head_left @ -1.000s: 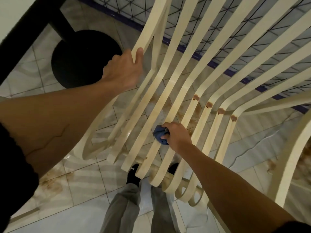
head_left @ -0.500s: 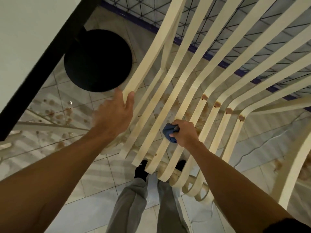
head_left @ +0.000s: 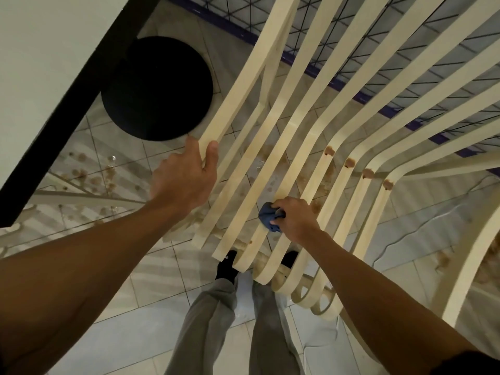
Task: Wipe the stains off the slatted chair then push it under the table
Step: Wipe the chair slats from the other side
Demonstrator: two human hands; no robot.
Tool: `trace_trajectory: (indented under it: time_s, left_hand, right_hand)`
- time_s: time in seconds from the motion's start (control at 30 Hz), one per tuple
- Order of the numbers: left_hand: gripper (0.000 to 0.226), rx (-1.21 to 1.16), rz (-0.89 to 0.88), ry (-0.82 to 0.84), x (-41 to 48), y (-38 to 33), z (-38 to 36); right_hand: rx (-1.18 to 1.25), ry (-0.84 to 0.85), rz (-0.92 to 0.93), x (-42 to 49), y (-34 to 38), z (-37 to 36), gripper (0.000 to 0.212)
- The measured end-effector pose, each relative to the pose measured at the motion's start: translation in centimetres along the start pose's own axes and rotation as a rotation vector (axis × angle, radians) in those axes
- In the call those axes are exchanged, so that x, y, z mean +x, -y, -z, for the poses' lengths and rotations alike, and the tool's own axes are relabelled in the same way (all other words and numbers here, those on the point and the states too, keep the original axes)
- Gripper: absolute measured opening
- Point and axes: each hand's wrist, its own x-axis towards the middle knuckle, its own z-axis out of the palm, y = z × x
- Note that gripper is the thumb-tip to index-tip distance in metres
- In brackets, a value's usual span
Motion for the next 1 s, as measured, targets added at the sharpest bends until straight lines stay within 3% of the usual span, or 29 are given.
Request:
trace_trajectory:
  time_s: [0.13, 0.23, 0.47, 0.63, 0.77, 1.0]
  left_hand:
    - [0.063, 0.022, -0.008, -0.012, 0.0, -0.1, 0.1]
    - [0.064, 0.019, -0.015, -0.016, 0.0, 0.0, 0.0]
    - [0.062, 0.016, -0.013, -0.016, 0.1, 0.0, 0.0]
    - [0.056, -0.026, -0.036, -0.025, 0.0, 0.0, 0.1]
    - [0.055, -0.023, -0.043, -0.037, -0.1, 0.0, 0.0]
    - [0.054, 0.019, -0.013, -0.069, 0.0, -0.2, -0.1]
  right_hand:
    - [-0.088, 0.053, 0.037, 1.1, 0.6, 1.2, 0.016]
    - [-0.106, -0.013, 0.01, 2.0, 1.0, 2.0, 0.026]
    - [-0.128, -0.079, 0.031, 0.7, 1.1, -0.1, 0.025]
    - [-0.128, -0.03, 0.052, 0.0, 1.0, -1.0, 0.031]
    - [-0.134, 0.01, 0.051, 0.5, 1.1, 0.1, 0.012]
    - [-0.056, -0.112, -0.043, 0.7, 1.9, 0.6, 0.018]
